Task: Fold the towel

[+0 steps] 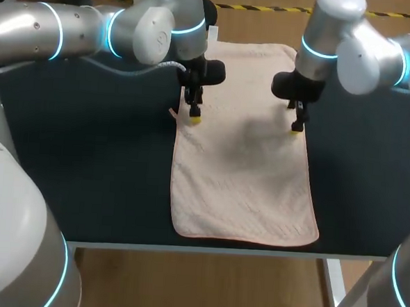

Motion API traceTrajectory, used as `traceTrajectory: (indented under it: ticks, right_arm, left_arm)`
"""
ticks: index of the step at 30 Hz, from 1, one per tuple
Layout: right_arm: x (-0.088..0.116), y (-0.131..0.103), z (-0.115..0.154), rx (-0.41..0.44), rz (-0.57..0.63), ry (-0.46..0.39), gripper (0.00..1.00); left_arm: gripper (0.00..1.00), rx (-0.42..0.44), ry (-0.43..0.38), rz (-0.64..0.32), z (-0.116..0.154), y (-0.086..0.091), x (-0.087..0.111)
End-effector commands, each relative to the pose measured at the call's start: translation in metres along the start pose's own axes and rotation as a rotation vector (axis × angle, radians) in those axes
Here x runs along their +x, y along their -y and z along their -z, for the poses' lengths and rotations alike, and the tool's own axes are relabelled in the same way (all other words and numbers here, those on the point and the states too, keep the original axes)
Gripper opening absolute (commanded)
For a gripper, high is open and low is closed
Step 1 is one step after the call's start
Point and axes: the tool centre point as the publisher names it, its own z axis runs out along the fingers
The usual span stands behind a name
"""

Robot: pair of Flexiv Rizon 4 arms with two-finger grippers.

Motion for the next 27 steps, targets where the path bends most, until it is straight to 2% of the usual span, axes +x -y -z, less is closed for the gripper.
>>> traceTrajectory:
  ticks: [1, 2, 3, 16, 21, 22, 23, 24, 25, 27]
  right_arm:
    - [-0.008, 0.002, -0.012, 0.005, -0.003, -0.021, 0.43]
    - [-0.007, 0.002, -0.012, 0.006, -0.003, -0.022, 0.18]
    - [-0.006, 0.002, -0.012, 0.005, -0.004, -0.022, 0.0]
    - [0.003, 0.004, 0.008, 0.016, -0.01, 0.01, 0.0]
    - [0.003, 0.004, 0.011, 0.018, -0.006, 0.018, 0.0]
    - [0.003, 0.003, 0.011, 0.018, -0.005, 0.019, 0.0]
    - [0.003, 0.003, 0.011, 0.018, -0.005, 0.019, 0.0]
    - [0.003, 0.002, 0.012, 0.018, -0.004, 0.021, 0.0]
    - [0.003, 0.002, 0.013, 0.018, -0.003, 0.023, 0.0]
    - [0.003, 0.001, 0.013, 0.018, -0.002, 0.026, 0.0]
  left_arm:
    - [0.0, 0.004, -0.003, -0.003, -0.003, 0.001, -0.002]
    - [0.0, 0.005, -0.002, -0.004, -0.003, 0.001, -0.002]
    - [0.0, 0.01, 0.001, -0.008, -0.004, 0.001, -0.001]
    - [0.0, 0.028, 0.013, -0.024, 0.003, 0.001, 0.01]
    - [0.0, 0.007, 0.009, -0.036, 0.005, 0.002, 0.014]
    - [0.45, 0.007, 0.005, -0.035, 0.005, 0.001, 0.014]
    - [0.49, -0.003, -0.004, -0.036, 0.005, 0.001, 0.015]
    - [0.91, -0.008, -0.008, -0.041, 0.005, 0.0, 0.015]
    - [1.0, 0.002, -0.004, -0.064, 0.006, -0.001, 0.015]
    - [1.0, 0.0, -0.005, -0.055, 0.009, -0.003, 0.017]
